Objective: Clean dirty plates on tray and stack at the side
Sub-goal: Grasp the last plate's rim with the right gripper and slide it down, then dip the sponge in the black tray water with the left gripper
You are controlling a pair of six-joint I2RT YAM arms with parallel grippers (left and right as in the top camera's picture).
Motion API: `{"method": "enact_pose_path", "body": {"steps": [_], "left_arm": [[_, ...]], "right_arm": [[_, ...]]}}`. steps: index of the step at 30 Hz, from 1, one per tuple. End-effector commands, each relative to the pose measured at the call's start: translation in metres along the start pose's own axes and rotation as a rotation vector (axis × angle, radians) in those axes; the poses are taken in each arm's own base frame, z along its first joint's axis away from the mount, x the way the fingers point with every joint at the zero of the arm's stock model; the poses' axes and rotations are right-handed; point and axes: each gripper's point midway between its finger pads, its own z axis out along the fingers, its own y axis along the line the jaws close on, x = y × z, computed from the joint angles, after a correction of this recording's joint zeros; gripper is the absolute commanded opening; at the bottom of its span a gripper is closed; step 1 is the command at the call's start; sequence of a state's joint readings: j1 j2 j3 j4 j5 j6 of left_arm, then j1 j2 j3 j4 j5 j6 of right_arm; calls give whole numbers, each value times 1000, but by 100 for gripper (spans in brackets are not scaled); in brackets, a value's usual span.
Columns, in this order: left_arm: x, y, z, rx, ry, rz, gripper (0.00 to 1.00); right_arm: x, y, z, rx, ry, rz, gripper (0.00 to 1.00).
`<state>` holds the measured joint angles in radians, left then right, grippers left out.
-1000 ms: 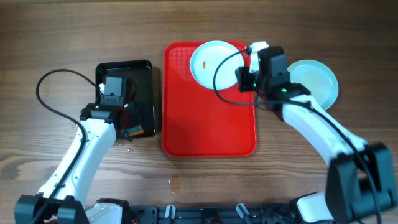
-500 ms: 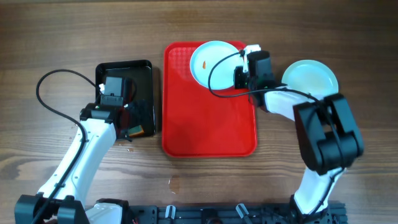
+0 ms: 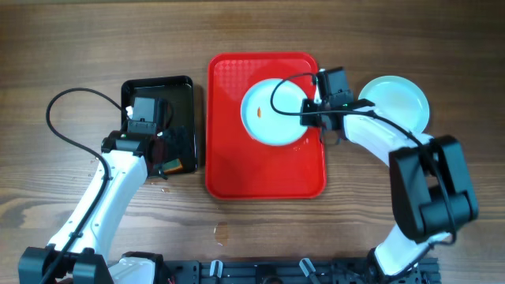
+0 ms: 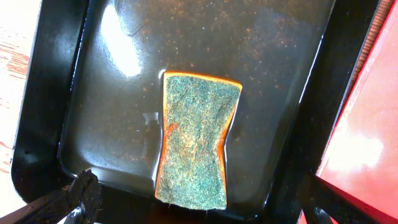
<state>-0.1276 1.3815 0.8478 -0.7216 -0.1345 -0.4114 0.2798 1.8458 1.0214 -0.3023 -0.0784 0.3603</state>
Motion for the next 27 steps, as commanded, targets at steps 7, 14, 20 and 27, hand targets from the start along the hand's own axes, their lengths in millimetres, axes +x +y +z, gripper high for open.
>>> {"method": "enact_pose_path", "body": {"steps": [7, 14, 20, 27], "left_arm": [[0, 1, -2, 8, -4, 3, 100], [-1, 1, -2, 8, -5, 3, 100], [0, 1, -2, 8, -4, 3, 100], [0, 1, -2, 7, -3, 3, 100]], "right_arm": [[61, 1, -26, -15, 250, 144, 20], [47, -3, -23, -10, 183, -59, 24], [43, -1, -21, -23, 164, -132, 11], [72, -12, -18, 3, 243, -67, 17]]}}
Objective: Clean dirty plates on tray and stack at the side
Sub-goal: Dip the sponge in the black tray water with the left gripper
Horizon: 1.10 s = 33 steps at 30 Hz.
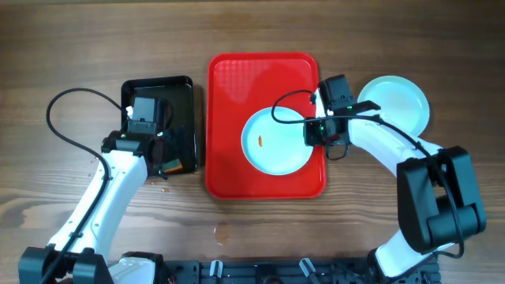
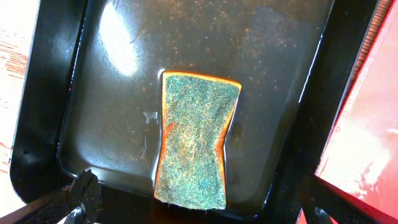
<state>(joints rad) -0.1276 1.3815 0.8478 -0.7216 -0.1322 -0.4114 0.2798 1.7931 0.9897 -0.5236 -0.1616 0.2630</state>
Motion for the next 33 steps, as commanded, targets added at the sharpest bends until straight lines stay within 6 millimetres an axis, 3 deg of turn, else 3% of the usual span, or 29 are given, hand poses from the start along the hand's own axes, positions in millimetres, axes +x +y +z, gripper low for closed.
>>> {"method": "enact_pose_path", "body": {"steps": [1, 4, 6, 13, 18, 20, 21, 22, 23, 24, 30, 33], "left_arm": [[0, 2, -1, 5, -3, 4, 100], [1, 2, -1, 3, -1, 3, 100], [2, 3, -1, 3, 0, 4, 100], [-1, 2, 2, 5, -13, 3, 100], [3, 2, 25, 10, -45, -2, 97], [9, 0, 38, 25, -41, -3, 88], [12, 1, 44, 25, -34, -2, 67], [16, 2, 48, 19, -24, 0, 33], [20, 3, 54, 13, -11, 0, 9], [23, 4, 58, 6, 2, -15, 4], [37, 2, 82, 0, 72, -17, 4], [25, -9, 69, 46, 65, 39, 4]], "right_arm": [[18, -6, 3, 17, 34, 10, 20], [23, -6, 5, 9, 47, 10, 18], [21, -5, 5, 7, 40, 10, 5], [17, -4, 6, 2, 23, 7, 4], [17, -4, 5, 2, 22, -1, 4], [17, -4, 5, 2, 23, 0, 4], [17, -4, 5, 2, 22, 0, 4], [17, -4, 5, 2, 22, 0, 4], [17, -4, 5, 2, 22, 1, 4], [17, -4, 5, 2, 22, 1, 4], [16, -4, 6, 1, 19, 1, 4], [15, -4, 6, 0, 15, 2, 4]]}}
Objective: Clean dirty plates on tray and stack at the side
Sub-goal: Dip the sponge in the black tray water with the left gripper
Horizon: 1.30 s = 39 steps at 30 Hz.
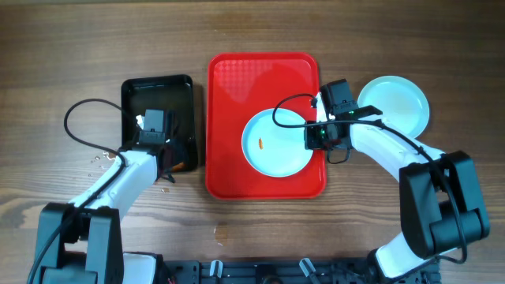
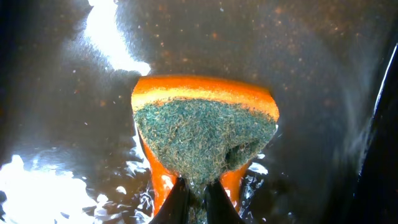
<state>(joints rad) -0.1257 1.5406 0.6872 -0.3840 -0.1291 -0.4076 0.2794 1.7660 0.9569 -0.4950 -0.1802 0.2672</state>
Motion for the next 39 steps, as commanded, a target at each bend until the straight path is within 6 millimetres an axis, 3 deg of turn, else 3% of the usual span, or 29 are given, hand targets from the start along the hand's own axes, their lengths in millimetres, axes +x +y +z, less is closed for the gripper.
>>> {"method": "enact_pose_path", "body": {"steps": [1, 5, 8, 12, 20, 24, 27, 35, 39], "left_arm": [[5, -8, -4, 41, 70, 46, 4], [-31, -19, -53, 72, 2, 60, 4], [-45, -21, -75, 93, -67, 78, 4], [-38, -19, -68, 80, -42, 81, 4], [11, -8, -4, 64, 62, 91, 4], [20, -5, 6, 56, 84, 93, 4], [14, -8, 3, 64, 66, 110, 4], [-34, -35, -64, 171, -27, 103, 4], [-40, -32, -73, 157, -59, 99, 4]], "right_arm": [[13, -7, 7, 24, 32, 1, 4], [13, -7, 7, 24, 33, 1, 4], [13, -7, 7, 24, 32, 2, 4], [13, -7, 7, 24, 32, 2, 4], [13, -7, 7, 24, 32, 2, 4], [13, -7, 7, 24, 32, 2, 4], [13, -7, 7, 23, 33, 2, 4], [14, -7, 7, 24, 37, 3, 4], [14, -7, 7, 24, 37, 3, 4]]}}
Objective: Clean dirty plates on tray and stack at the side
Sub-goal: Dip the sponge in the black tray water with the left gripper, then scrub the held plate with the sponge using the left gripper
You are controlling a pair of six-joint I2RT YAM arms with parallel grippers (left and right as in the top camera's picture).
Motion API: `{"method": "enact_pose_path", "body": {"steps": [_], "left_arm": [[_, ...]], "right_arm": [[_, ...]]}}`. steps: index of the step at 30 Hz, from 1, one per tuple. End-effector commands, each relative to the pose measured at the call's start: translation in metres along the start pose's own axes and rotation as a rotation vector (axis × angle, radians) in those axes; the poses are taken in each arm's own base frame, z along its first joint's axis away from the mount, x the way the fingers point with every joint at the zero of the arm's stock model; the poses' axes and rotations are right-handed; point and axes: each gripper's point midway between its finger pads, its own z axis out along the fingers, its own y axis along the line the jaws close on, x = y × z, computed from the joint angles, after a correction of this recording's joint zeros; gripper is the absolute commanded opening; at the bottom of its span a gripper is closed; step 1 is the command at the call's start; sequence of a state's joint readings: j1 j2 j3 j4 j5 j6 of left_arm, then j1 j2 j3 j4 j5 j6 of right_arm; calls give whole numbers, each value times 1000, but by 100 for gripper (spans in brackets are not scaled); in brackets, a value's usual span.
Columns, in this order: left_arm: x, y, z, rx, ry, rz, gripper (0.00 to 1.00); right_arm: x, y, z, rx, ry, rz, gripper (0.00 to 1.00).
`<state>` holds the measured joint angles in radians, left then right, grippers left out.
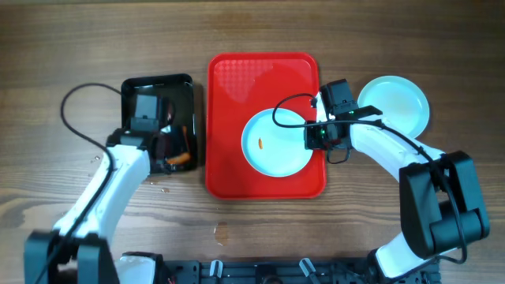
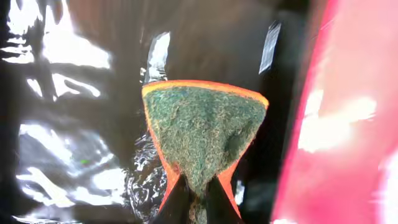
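A pale blue plate [image 1: 274, 143] with a small orange smear lies on the red tray [image 1: 229, 118]. My right gripper [image 1: 313, 136] sits at the plate's right rim, fingers hidden under the wrist, so its state does not show. A second, clean-looking plate [image 1: 397, 101] rests on the table at the right. My left gripper [image 2: 198, 200] is shut on the orange sponge [image 2: 204, 130] with a green scouring face, pinching its near end over the wet black pan [image 1: 181, 87]. From overhead the sponge [image 1: 181, 160] shows at the pan's lower right.
Water droplets spot the wood near the pan's lower left and below the tray. Cables loop over both arms. In the left wrist view the red tray's edge [image 2: 348, 124] lies close to the right of the sponge.
My left gripper, still shut on the sponge, has lifted it off the pan's water and shifted right, so the red tray's edge now shows beside it. Right arm and plate unchanged.
At first the sponge lay flat in the pan with my left gripper open above it, and the plate sat higher on the tray. The plate then stood lower, at my right gripper. Later my left gripper was shut on the sponge, now held nearer the tray.
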<state>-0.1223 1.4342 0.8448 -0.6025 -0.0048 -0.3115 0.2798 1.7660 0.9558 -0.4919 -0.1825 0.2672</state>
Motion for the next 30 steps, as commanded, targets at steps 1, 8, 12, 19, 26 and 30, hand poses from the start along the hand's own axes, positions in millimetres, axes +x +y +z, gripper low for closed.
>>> {"method": "enact_pose_path", "body": {"steps": [1, 8, 12, 19, 26, 30], "left_arm": [[-16, -2, -16, 5, -64, 14, 4], [12, 17, 20, -78, 26, 16, 4], [7, 9, 9, -43, 31, 12, 4], [-27, -67, -62, 213, -29, 62, 4], [4, -146, -60, 357, 14, 102, 4], [24, -178, -34, 368, 66, 106, 4]], "right_arm": [[14, -7, 7, 27, 39, 4, 4], [15, -8, 7, 28, 41, 4, 4], [15, -8, 7, 28, 41, 4, 4], [15, -5, 7, 13, 45, 4, 4], [16, -5, 7, 14, 48, 5, 4], [16, -5, 7, 14, 48, 5, 4]]}}
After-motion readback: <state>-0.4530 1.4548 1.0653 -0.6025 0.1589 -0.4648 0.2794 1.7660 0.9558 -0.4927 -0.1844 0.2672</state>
